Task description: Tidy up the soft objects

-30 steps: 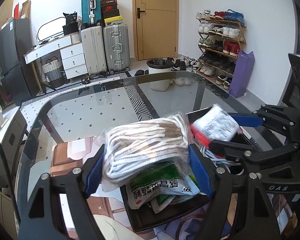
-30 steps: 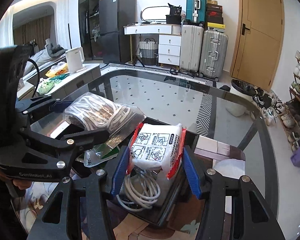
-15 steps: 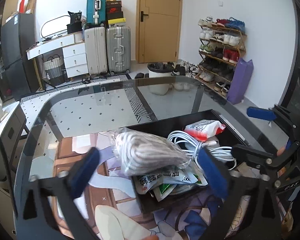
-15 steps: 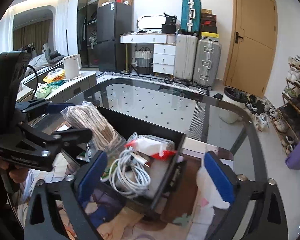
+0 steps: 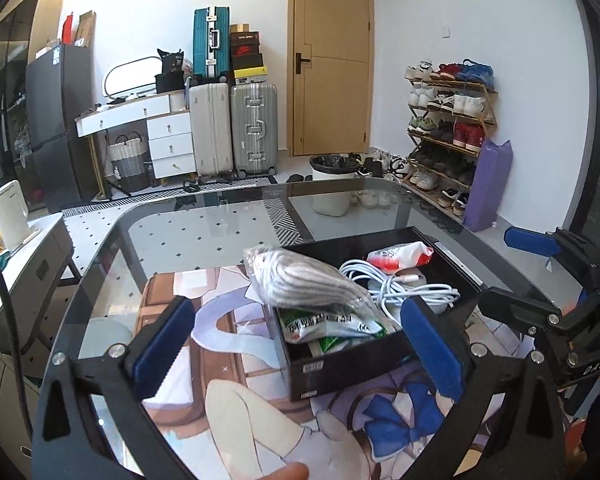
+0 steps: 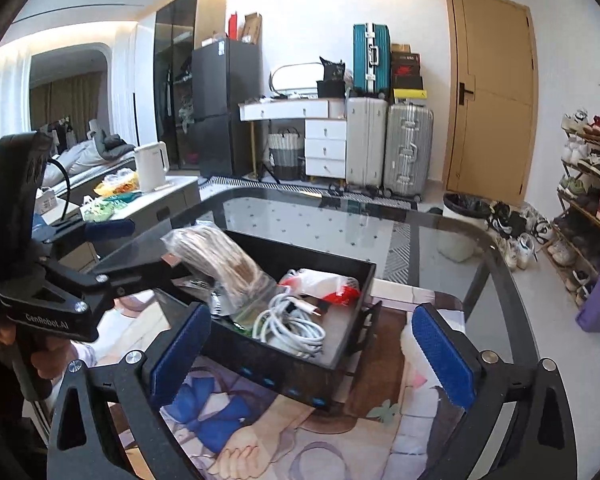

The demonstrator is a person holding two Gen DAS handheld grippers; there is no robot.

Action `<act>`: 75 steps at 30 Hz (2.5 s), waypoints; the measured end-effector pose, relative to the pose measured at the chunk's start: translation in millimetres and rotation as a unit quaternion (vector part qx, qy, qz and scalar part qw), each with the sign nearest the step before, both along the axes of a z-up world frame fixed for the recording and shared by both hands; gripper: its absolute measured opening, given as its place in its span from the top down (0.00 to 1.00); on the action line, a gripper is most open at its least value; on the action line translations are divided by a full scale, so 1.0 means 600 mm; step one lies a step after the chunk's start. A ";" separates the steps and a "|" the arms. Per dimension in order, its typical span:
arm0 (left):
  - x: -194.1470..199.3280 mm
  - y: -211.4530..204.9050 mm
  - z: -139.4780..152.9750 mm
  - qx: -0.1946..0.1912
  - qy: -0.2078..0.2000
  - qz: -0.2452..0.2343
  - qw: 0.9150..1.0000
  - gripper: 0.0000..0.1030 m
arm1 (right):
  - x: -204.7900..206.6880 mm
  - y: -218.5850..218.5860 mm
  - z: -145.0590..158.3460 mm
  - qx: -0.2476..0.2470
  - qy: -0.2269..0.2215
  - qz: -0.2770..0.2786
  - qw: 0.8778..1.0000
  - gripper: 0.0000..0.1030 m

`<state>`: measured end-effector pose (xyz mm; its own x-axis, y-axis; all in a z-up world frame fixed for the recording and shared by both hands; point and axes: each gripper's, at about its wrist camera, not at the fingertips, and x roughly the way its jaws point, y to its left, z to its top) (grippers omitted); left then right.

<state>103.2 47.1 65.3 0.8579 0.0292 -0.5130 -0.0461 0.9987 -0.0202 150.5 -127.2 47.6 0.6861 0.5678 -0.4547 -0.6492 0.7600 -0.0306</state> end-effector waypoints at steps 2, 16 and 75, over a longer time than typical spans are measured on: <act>-0.007 -0.001 -0.003 0.000 -0.006 0.005 1.000 0.00 | -0.008 -0.003 -0.005 0.007 -0.001 0.005 1.000 0.01; -0.028 -0.009 -0.032 -0.005 -0.038 0.016 0.999 0.00 | -0.041 -0.014 -0.018 0.039 -0.036 0.010 0.999 0.01; -0.026 -0.011 -0.045 -0.002 -0.043 0.017 0.999 0.00 | -0.053 -0.029 -0.024 0.055 -0.056 0.009 0.997 0.00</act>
<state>87.7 40.2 38.5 0.8973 0.0573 -0.4377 -0.0776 0.9966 -0.0286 118.7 -144.9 33.0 0.7182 0.6227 -0.3105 -0.6601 0.7509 -0.0211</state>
